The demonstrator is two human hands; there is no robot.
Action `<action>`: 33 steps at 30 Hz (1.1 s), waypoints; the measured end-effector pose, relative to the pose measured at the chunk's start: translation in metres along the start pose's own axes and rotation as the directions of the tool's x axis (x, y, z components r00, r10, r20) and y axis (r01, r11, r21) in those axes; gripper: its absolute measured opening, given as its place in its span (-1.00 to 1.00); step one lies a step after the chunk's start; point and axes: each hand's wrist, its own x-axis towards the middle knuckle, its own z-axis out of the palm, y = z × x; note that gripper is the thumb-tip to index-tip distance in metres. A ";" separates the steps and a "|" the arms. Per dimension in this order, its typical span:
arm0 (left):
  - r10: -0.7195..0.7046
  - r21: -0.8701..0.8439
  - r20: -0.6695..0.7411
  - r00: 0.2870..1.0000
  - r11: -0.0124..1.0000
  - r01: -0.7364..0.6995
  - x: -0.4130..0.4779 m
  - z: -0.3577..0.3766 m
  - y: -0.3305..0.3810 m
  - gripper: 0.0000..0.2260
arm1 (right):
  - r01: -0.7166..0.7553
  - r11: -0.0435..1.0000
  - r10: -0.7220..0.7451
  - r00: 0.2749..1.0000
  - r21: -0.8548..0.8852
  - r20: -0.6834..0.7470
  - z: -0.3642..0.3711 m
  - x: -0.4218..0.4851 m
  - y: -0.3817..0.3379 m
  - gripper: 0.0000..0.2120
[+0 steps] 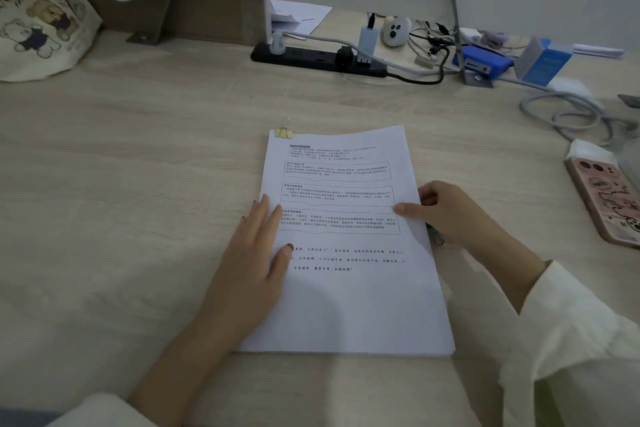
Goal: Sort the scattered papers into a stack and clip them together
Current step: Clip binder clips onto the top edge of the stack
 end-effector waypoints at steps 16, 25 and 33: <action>0.014 0.188 0.016 1.000 0.982 -0.017 0.002 0.003 0.000 -0.23 | 0.074 0.996 -0.068 0.992 0.053 -0.107 0.003 0.009 0.002 -0.84; -0.052 0.312 0.026 0.998 0.949 0.042 0.004 0.010 0.001 -0.10 | 0.207 0.883 -0.275 0.955 -0.422 -0.108 -0.040 -0.004 -0.001 -0.85; -0.072 0.171 -0.034 0.997 0.982 0.077 0.005 0.009 0.007 -0.16 | 0.295 0.759 -0.274 0.953 -0.581 0.126 -0.034 -0.015 0.014 -0.88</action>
